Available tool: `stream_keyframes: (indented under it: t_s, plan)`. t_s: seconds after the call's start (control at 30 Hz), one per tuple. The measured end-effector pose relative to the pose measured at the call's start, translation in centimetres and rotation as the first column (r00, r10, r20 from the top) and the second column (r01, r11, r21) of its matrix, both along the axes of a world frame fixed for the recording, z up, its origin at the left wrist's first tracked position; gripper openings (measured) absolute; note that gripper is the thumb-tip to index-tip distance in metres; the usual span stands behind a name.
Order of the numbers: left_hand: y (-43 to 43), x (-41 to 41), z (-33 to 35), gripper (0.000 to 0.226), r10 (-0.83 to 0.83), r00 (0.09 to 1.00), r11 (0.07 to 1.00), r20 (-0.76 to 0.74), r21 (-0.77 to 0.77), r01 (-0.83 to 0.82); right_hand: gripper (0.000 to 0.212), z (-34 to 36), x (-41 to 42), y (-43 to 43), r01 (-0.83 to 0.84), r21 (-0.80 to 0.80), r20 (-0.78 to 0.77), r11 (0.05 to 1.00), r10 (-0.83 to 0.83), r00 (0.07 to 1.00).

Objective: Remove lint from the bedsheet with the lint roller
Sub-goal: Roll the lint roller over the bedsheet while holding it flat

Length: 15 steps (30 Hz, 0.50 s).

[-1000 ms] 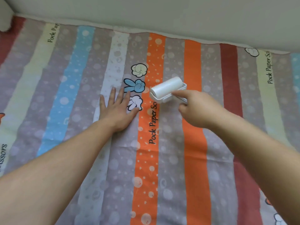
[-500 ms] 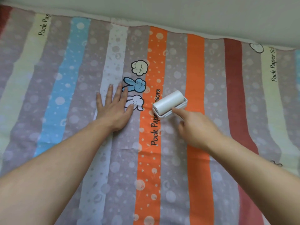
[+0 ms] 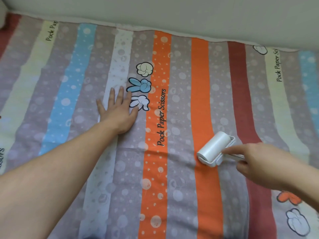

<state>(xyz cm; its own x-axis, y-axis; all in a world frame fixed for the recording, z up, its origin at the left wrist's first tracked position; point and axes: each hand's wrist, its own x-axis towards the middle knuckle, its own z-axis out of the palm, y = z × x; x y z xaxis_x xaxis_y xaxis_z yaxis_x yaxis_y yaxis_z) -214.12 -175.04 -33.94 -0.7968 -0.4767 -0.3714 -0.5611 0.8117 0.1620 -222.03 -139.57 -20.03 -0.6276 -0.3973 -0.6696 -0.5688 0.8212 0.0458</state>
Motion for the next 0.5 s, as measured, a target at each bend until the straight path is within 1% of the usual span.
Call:
stream_keyframes:
  t_s: [0.03, 0.1, 0.17, 0.23, 0.3, 0.37, 0.43, 0.5]
  plan:
    - [-0.3, 0.5, 0.0, 0.072, 0.008, 1.000, 1.000, 0.005, 0.005, -0.008, 0.051, 0.9, -0.5, -0.1, 0.013, 0.025, 0.007, 1.000, -0.013, 1.000]
    - [-1.6, 1.3, -0.2, 0.076, 0.019, 1.000, 1.000, 0.016, 0.005, -0.019, 0.049, 2.6, -1.5, -0.9, 0.019, 0.031, -0.043, 0.999, -0.017, 0.999]
    - [-2.7, 1.7, -0.4, 0.078, 0.000, 1.000, 1.000, 0.006, 0.015, 0.000, 0.054, 4.3, -1.8, -3.3, 0.081, -0.064, -0.096, 0.995, -0.087, 0.992]
    - [-3.5, 1.9, -0.7, 0.077, -0.024, 1.000, 0.999, -0.018, 0.037, 0.024, 0.051, 4.7, -1.6, -7.8, 0.148, -0.244, -0.080, 0.959, -0.172, 0.982]
    - [-4.1, 1.8, -1.0, 0.075, -0.038, 0.999, 0.997, -0.031, 0.061, 0.040, 0.050, 3.0, -1.3, -13.1, 0.199, -0.391, -0.041, 0.899, -0.233, 0.972]
    - [-5.2, 1.6, -1.4, 0.074, -0.041, 0.999, 0.996, -0.026, 0.077, 0.043, 0.052, 0.1, -0.9, -18.2, 0.220, -0.502, -0.034, 0.836, -0.274, 0.961]
    - [-6.8, 1.5, -1.7, 0.074, -0.045, 0.998, 0.995, -0.035, 0.089, 0.048, 0.055, -2.7, -1.1, -22.1, 0.229, -0.558, -0.033, 0.798, -0.297, 0.954]
    - [-8.5, 1.2, -2.0, 0.073, -0.065, 0.996, 0.993, -0.058, 0.092, 0.070, 0.056, -4.9, -1.8, -25.0, 0.233, -0.565, -0.039, 0.792, -0.308, 0.951]
